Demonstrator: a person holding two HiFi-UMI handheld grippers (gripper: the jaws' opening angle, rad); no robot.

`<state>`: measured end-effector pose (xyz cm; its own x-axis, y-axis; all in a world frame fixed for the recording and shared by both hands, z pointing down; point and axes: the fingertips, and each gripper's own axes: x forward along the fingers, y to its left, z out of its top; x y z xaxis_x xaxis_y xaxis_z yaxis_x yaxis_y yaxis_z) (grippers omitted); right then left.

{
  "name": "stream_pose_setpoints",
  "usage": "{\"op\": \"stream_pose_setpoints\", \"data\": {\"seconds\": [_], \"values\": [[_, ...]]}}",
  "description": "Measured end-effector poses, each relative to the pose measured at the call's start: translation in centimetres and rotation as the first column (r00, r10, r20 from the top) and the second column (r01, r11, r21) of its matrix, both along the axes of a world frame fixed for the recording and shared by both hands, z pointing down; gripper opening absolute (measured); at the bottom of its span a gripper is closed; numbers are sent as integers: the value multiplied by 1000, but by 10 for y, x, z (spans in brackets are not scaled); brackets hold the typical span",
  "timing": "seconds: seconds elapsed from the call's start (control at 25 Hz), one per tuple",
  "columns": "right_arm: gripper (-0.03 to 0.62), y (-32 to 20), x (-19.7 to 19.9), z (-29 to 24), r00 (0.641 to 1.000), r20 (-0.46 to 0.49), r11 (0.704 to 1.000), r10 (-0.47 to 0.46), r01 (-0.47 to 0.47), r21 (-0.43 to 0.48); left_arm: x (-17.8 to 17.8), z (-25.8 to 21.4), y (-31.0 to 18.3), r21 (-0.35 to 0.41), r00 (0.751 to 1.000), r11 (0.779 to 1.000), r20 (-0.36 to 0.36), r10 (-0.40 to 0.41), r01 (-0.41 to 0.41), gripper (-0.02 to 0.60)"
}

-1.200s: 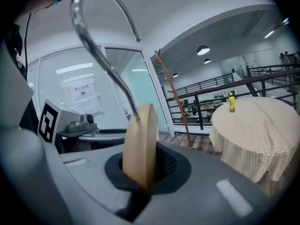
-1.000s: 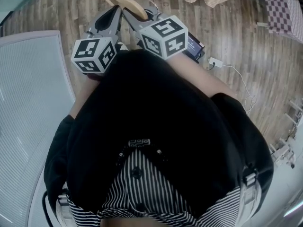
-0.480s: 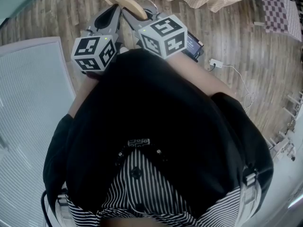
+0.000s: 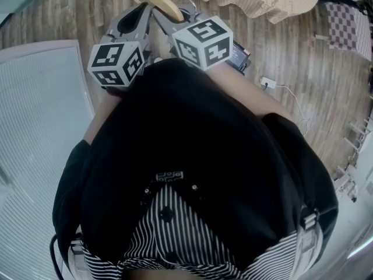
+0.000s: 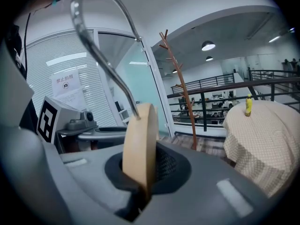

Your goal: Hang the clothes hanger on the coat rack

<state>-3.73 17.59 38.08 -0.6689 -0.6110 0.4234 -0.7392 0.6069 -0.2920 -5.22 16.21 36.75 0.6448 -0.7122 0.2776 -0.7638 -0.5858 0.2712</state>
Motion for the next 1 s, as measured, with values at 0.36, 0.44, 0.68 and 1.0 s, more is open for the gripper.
{"op": "stream_pose_setpoints", "data": {"seconds": [0.36, 0.44, 0.68, 1.0], "values": [[2, 9, -44, 15, 999, -24, 999, -37, 36, -34, -44, 17, 7, -38, 999, 999, -31, -40, 38, 2], [2, 11, -47, 15, 999, -25, 999, -41, 40, -34, -48, 18, 10, -38, 998, 998, -35, -46, 45, 2], [2, 15, -48, 14, 997, -16, 996, -82, 81, -41, -50, 16, 14, -45, 996, 995, -26, -86, 85, 2], [2, -15, -66, 24, 991, 5, 991, -133, 134, -29, -68, 25, -15, -24, 990, 990, -5, -139, 138, 2]]}}
